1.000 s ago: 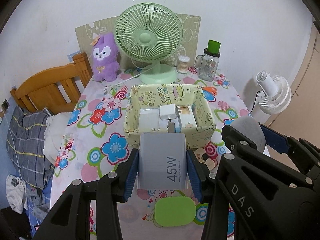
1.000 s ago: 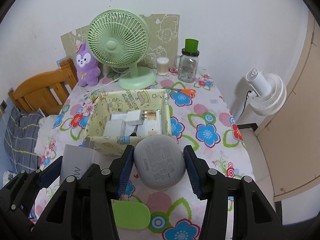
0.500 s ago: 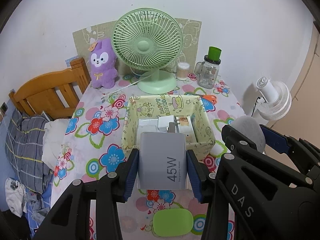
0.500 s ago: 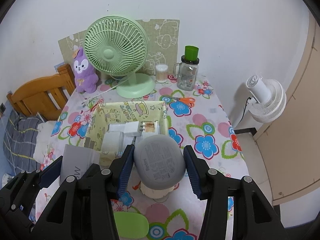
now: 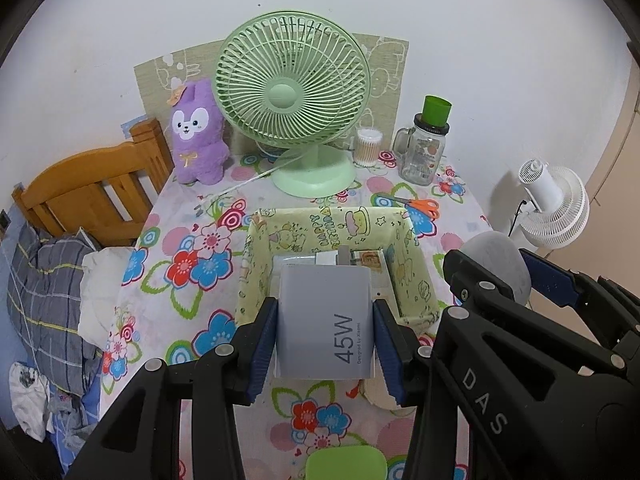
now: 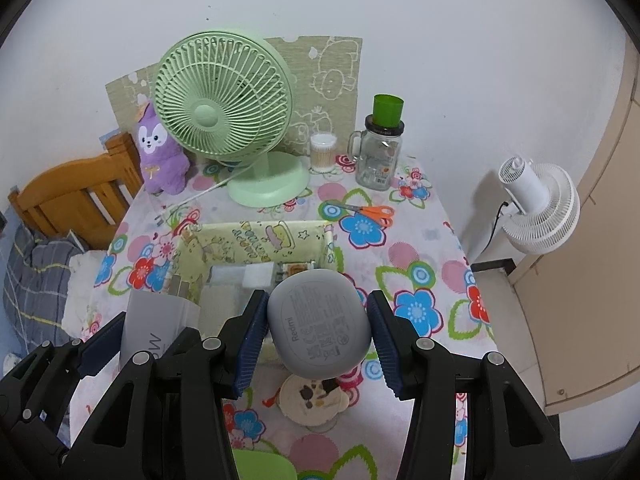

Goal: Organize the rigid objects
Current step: 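Carry the cube charger with the left tool while the right tool carries the round case over the box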

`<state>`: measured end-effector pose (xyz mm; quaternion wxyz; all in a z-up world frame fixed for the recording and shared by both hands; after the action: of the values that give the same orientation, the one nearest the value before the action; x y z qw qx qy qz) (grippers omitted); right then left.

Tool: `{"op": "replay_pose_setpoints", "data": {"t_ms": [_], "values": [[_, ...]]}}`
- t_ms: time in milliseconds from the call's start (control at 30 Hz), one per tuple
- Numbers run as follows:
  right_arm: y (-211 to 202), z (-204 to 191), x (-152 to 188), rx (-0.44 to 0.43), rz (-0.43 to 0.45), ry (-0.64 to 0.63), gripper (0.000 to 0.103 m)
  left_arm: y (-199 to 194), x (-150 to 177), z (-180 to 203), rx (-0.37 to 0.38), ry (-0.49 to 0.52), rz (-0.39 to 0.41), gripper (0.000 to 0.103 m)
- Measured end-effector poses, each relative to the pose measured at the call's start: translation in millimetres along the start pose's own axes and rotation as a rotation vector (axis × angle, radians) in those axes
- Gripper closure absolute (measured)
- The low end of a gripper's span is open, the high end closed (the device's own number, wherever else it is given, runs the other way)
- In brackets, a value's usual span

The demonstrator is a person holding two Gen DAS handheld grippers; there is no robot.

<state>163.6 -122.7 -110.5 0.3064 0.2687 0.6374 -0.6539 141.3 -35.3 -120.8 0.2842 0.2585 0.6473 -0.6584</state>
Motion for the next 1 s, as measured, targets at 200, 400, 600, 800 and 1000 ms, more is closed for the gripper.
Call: {"op": "replay_pose_setpoints", "data": {"t_ms": [200,400,600,800,1000], "values": [[14.9,2.5,-7.4,0.011,-0.008,-0.001,0.049,15.2,-7.6,2.7,0.006,0.000,-0.011,0.055],[33.2,3.7,-14.5,0.009,-0.023,-0.004,0.049,33.5,-14.1,3.7,0.008,-0.008,-0.028,0.055],[54.4,7.3,-19.9,0.017,-0.039,-0.004,0.049,52.8,-19.9,7.5,0.011,-0.001,-0.041,0.055],[73.3,13.7,-22.8,0.048,-0.048,-0.003,0.049,73.7,-23.7,12.9,0.015,-0.002,-0.065,0.055],[93.7,20.6,-22.9,0.058,-0.067,0.005,0.049,93.4,-23.6,16.5,0.016,-0.015,-0.090,0.055]]}}
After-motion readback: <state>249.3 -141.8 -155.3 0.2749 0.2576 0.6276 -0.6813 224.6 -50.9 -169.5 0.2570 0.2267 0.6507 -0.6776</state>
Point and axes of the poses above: each gripper's, at about its wrist camera, not at the fingertips, and y roughly the way its jaws point, z to its right, x to its underside, the point moved 1 cm from there along y, roughly the way its jaws point, and after that the axes turned 8 degrees about z, right-handed, at the moved point
